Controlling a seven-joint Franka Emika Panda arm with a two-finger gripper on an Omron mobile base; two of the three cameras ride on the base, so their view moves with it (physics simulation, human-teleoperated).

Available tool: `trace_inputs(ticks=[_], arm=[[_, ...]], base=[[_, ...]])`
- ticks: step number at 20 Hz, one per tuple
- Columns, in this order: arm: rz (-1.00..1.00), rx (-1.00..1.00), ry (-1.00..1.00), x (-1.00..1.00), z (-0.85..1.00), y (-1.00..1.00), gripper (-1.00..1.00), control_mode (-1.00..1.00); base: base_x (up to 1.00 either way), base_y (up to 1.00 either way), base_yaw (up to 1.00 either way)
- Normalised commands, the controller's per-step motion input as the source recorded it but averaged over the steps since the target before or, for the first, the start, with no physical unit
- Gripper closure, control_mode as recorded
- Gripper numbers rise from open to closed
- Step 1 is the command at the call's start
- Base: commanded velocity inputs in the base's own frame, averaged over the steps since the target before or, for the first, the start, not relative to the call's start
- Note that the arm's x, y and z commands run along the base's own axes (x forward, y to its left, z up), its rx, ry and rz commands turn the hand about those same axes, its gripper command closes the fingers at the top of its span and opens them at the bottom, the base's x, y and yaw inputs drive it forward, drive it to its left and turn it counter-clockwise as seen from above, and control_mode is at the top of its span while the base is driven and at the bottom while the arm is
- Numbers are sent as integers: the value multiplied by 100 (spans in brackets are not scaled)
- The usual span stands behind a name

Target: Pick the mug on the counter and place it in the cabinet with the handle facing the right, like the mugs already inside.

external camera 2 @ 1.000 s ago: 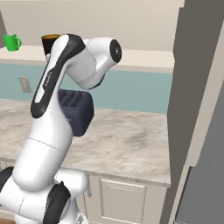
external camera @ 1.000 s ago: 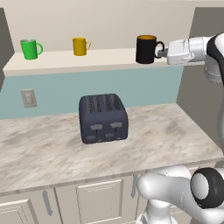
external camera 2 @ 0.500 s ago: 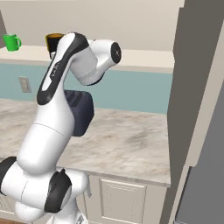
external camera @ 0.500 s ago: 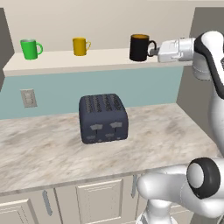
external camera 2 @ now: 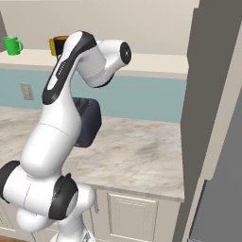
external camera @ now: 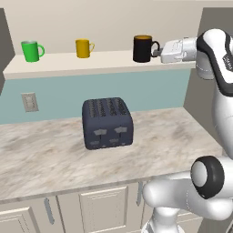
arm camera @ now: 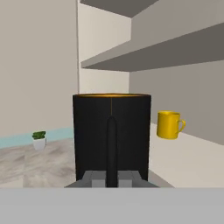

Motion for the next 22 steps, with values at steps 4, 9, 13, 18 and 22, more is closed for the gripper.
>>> trace_inputs(ticks=[4, 9, 13, 18, 22], arm=[[0, 0, 0, 16, -8, 0, 100, -100], [-1, 0, 0, 7, -18, 0, 100, -100], [-1, 0, 0, 9, -16, 0, 100, -100], [-4, 0, 0, 18, -4, 0, 100, -100], [-5, 0, 0, 27, -8, 0, 100, -100]], base=[[0, 0, 0], [0, 0, 0], [0, 0, 0], [0, 0, 0], [0, 0, 0]])
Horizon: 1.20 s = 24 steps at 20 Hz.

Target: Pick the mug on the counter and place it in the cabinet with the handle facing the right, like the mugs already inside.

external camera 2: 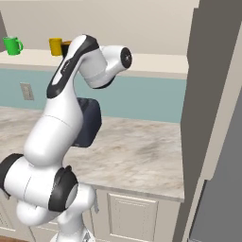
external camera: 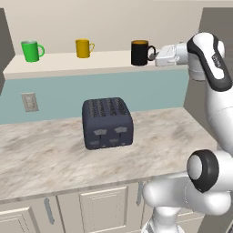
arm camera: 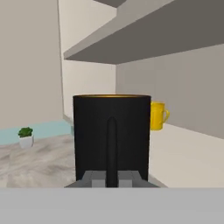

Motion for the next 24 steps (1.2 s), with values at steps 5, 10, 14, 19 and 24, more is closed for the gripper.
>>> trace_inputs(ticks=[5, 10, 14, 19, 24], arm=[[-3, 0, 0, 30, -3, 0, 100, -100], [-1, 0, 1, 38, -1, 0, 100, -100], [-1, 0, 4, 29, -10, -1, 100, -100], [0, 0, 4, 29, -13, -4, 100, -100], [0, 1, 3, 44, -11, -3, 100, -100]], base=[[0, 0, 0], [0, 0, 0], [0, 0, 0], [0, 0, 0], [0, 0, 0]])
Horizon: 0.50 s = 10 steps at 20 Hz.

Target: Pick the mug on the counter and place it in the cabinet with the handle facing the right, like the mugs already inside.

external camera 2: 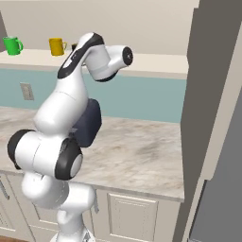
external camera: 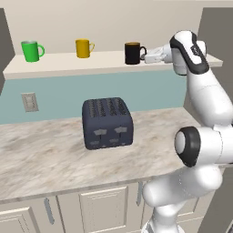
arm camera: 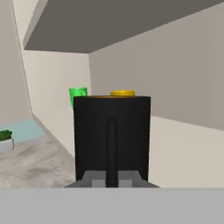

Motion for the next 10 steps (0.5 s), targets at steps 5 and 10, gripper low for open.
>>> trace_inputs(ticks=[5, 10], arm=[[0, 2, 0, 39, -5, -7, 100, -100], [0, 2, 0, 37, -8, -3, 100, -100]], base=[[0, 0, 0], [0, 0, 0]])
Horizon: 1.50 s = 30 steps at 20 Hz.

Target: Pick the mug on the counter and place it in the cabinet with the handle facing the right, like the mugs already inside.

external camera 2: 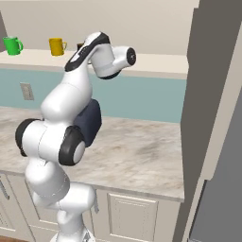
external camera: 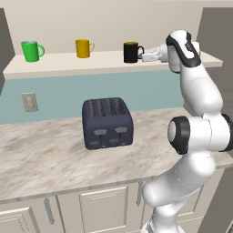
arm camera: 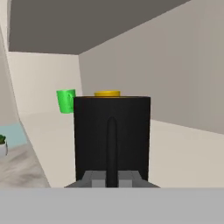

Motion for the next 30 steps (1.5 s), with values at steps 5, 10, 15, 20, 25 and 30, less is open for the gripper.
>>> trace_inputs(ticks=[5, 10, 15, 20, 25, 30], arm=[[0, 0, 0, 29, -6, 0, 100, -100], [0, 0, 0, 18, -1, 0, 100, -100], [0, 0, 0, 14, -3, 0, 100, -100], [0, -1, 0, 7, -2, 0, 100, -100], [0, -1, 0, 6, -3, 0, 100, -100], [0, -1, 0, 2, -1, 0, -100, -100]], base=[[0, 0, 0], [0, 0, 0], [0, 0, 0], [0, 0, 0], [0, 0, 0], [0, 0, 0]])
